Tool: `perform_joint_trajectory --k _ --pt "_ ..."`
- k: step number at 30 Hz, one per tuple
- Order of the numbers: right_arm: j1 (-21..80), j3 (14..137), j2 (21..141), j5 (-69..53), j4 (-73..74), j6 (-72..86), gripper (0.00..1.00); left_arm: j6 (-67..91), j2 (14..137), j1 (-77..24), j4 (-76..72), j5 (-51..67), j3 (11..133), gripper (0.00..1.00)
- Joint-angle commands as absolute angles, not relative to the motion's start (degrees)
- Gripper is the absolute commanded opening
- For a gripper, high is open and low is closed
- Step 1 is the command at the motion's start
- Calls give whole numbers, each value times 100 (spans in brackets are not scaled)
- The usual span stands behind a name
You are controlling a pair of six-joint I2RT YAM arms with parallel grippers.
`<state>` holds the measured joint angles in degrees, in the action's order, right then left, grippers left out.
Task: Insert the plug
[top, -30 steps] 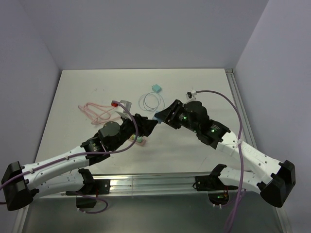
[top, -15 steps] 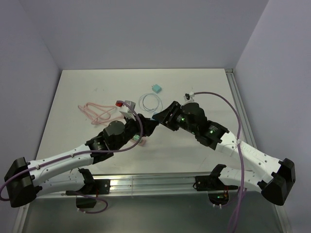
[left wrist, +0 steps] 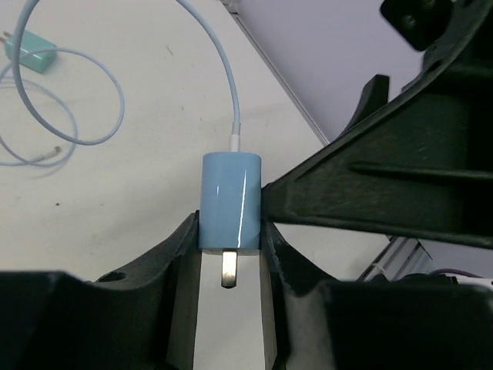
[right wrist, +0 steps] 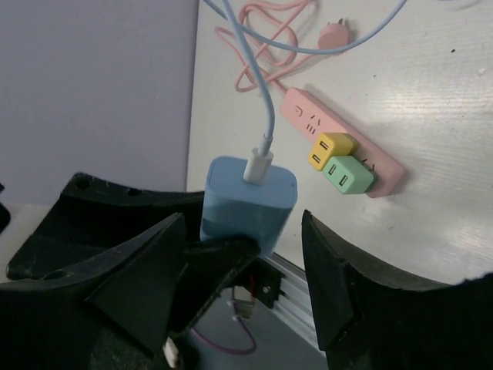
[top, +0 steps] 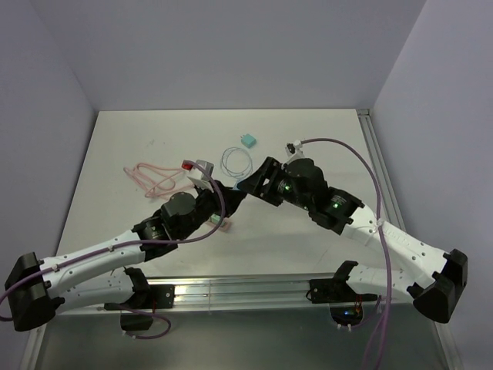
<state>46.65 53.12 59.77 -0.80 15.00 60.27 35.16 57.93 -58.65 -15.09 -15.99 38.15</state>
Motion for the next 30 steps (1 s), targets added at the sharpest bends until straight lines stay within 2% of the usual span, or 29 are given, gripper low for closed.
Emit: perform_joint_trajectory --k 1,5,11,18,22,26,27,28,29,30 --pt "4694 5984 5994 -175 2003 5240 70 3024 5406 -5862 -1547 -1854 3780 0" --pt "4615 6441 6187 -570 2522 4599 70 2418 5028 -5862 -1643 -1785 3534 0" --pt "4395 7110 6820 -1722 3067 4210 68 1530 4764 -5862 -1863 -906 3358 0" --pt "4377 7242 7084 -1907 2997 4227 66 1389 4474 -5862 -1890 -668 3199 0" --pt "4386 7207 7101 -2065 2892 4280 59 1318 4377 -5862 -1820 -668 3164 1" --pt "4386 7102 7093 -2355 2708 4342 44 1248 4351 -5862 -1741 -694 3190 1" --pt "4377 7093 7093 -2399 2672 4342 29 1248 4359 -5862 -1723 -720 3190 0" --pt "4377 7084 7093 -2452 2646 4350 21 1265 4368 -5862 -1688 -773 3234 1" --pt "4377 7067 7093 -2504 2567 4359 11 1361 4394 -5862 -1635 -1026 3269 23" --pt "4368 7084 7093 -2540 2532 4351 0 1432 4412 -5862 -1504 -1176 3339 38"
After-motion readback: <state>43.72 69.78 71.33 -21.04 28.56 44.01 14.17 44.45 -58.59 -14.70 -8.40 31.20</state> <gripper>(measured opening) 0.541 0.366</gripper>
